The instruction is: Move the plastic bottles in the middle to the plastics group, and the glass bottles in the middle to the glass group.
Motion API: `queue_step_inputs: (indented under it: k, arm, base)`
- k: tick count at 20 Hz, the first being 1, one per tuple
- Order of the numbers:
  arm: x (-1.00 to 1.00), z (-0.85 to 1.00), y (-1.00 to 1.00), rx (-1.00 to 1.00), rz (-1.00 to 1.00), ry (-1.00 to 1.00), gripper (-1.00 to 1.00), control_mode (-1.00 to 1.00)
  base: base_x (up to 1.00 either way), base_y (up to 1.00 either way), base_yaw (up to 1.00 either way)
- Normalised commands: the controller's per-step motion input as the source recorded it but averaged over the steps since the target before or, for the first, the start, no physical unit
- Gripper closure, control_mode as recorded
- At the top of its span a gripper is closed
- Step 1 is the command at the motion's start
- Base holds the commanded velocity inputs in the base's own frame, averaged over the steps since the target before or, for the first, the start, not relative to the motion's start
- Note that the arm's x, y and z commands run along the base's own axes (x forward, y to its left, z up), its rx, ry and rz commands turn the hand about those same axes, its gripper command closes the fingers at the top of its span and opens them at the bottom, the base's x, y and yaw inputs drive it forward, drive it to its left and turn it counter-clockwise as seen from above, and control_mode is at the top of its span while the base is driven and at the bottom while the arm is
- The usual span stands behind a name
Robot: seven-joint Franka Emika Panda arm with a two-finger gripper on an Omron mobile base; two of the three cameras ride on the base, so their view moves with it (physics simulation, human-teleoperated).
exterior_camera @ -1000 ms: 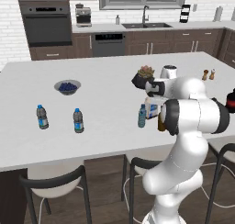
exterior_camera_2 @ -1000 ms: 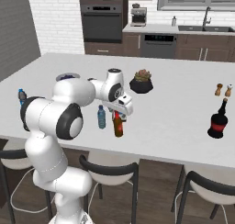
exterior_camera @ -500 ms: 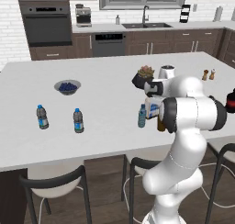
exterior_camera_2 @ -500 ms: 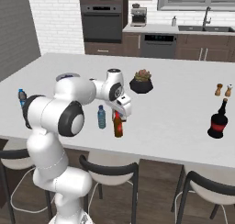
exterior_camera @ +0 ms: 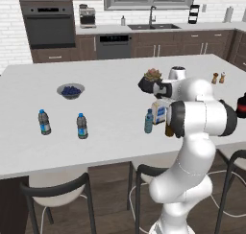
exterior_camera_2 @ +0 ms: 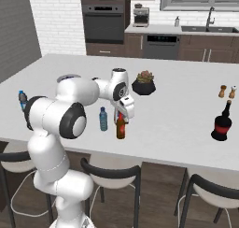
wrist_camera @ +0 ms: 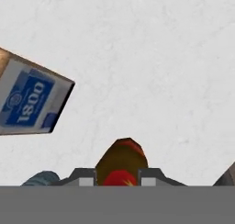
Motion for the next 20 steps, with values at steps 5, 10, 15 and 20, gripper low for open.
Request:
queue_step_inputs:
  k: [5,10,15,20]
  arm:
    - [-0.30,0.12,-0.69,0.11,0.00,-0.02,1.00,-1.00]
    - [-0.12,0.16,-0.78,0.12,0.00,-0.05,1.00,-1.00]
    - [0.02,0.18,-0.72,0.06,0.00,-0.02,1.00,-1.00]
    - [0.14,0.17,-0.60,0.00,-0.02,-0.02,1.00,-1.00]
  base:
    - [0.00,0.00,0.00]
    - [0.00,0.00,0.00]
    - [0.00,0.00,0.00]
    - [0.00,0.00,0.00]
